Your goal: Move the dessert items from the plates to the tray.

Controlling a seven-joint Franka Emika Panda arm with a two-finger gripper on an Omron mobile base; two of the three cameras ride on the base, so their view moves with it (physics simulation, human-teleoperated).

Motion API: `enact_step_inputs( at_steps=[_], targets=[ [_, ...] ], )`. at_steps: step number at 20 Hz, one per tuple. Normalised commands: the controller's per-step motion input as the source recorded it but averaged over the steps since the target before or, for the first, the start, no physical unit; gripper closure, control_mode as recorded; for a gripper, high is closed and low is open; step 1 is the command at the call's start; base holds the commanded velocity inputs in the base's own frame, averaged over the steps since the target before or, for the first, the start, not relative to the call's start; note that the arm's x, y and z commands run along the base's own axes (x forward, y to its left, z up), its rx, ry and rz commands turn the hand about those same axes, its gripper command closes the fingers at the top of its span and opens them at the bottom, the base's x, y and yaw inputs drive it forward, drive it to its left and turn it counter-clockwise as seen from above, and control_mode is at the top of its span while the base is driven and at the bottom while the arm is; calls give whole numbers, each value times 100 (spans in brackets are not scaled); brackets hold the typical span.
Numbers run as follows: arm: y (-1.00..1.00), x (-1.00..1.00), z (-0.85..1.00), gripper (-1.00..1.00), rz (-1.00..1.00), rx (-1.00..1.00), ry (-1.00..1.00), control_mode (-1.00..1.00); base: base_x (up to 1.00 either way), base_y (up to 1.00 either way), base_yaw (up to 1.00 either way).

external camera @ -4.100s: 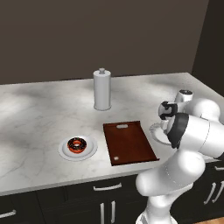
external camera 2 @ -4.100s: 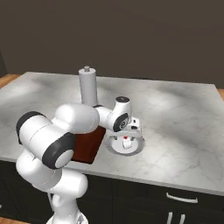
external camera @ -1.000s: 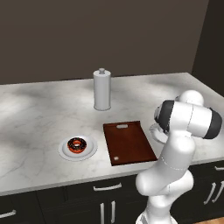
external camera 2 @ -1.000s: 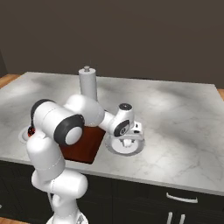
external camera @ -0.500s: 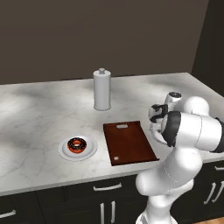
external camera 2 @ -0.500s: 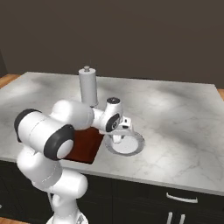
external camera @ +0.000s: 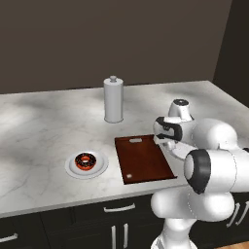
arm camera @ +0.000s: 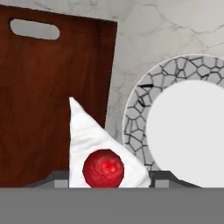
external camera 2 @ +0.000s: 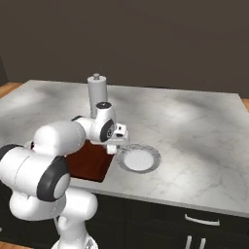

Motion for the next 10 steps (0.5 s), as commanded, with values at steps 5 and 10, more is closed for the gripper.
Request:
enact_step_inputs(
  at_steps=[5, 10],
  targets=[
    [92, 4, 7, 100, 0, 0, 2, -100, 0, 0, 0],
    [66, 13, 0, 100, 0, 0, 13, -100, 0, 0, 0]
  ],
)
